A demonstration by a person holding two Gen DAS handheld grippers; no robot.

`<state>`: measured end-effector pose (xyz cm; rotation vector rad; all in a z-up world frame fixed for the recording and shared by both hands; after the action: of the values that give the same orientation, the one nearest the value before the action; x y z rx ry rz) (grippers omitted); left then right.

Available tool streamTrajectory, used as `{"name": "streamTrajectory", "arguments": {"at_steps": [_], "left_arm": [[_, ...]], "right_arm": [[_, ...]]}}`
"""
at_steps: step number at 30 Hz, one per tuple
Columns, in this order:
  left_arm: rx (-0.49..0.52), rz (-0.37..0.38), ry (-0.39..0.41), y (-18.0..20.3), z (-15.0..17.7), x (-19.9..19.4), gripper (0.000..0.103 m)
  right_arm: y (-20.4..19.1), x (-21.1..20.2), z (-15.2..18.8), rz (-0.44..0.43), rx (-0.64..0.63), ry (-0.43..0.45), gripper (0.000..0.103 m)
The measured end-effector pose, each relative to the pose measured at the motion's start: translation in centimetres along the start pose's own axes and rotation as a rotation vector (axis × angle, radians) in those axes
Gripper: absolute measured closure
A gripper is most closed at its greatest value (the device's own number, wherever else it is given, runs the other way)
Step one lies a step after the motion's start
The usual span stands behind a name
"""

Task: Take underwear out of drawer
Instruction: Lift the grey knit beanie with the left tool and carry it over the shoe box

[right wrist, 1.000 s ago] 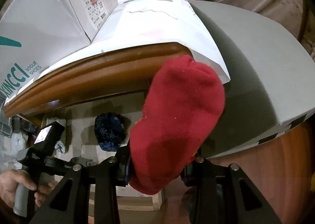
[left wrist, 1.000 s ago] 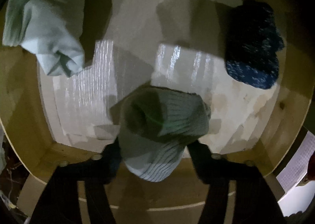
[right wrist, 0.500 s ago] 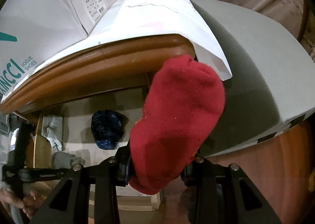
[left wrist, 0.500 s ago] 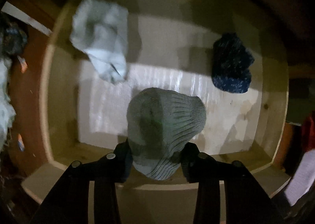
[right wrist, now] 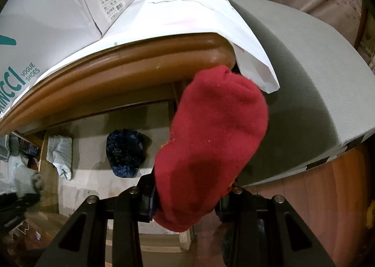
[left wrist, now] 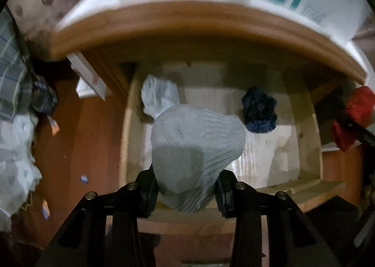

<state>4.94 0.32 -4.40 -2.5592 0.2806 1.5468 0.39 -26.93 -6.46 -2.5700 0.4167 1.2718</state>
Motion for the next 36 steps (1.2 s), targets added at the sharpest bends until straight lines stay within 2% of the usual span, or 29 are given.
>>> {"name": "streamTrajectory", "arguments": {"at_steps": [4,9,13,19,24,26,28,32,36], "left_arm": [[0.065,-0.026,0.122,-0.6,-1.7,-4.0,0.066],[0.070,0.005,0.247,-1.8,-4.5,-9.7,0.066],[0.072,0.021,0.352,-2.6,-7.8,-14.6,0.066],[0.062,0.051,0.441,-3.0,-14.1,-19.3,0.066],[0.028,0.084,0.441,-2.7,-20.0,-18.6,0.066],[0.032,0.076,0.424,-2.5,-21.6,-17.5,0.066],[0.035,0.031,0.420,-2.5,-23.4,-15.9,0.066],[0.040,0.017,0.361,-2.1,-25.4,-12.4,0.066],[0.053,-0.001,0.337,-1.6,-26.7,-9.9,0.066]], "right_arm": [[0.0,0.0,0.0,0.000,0.001,-0.001,0.066],[0.1,0.1,0.0,0.000,0.001,-0.002,0.066],[0.2,0.0,0.1,0.001,0.003,-0.003,0.066],[0.1,0.0,0.0,-0.001,0.000,-0.001,0.066],[0.2,0.0,0.1,0.002,0.002,-0.001,0.066],[0.3,0.1,0.1,0.001,0.004,-0.004,0.066],[0.4,0.1,0.0,0.002,0.006,-0.003,0.066],[0.4,0.1,0.0,-0.003,0.006,-0.005,0.066],[0.3,0.1,0.1,-0.010,0.006,-0.012,0.066]]}}
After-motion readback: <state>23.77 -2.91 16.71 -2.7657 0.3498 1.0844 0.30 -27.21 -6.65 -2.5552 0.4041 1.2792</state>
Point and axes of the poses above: each gripper's, at about its wrist camera, not at the fingertips, and x roughly the way its jaws point, y to its right, z to its underside, the point moved 6 cm from there along x, roughly the way its jaws point, and after that the axes turned 7 degrees about y, right-handed, at the moved point
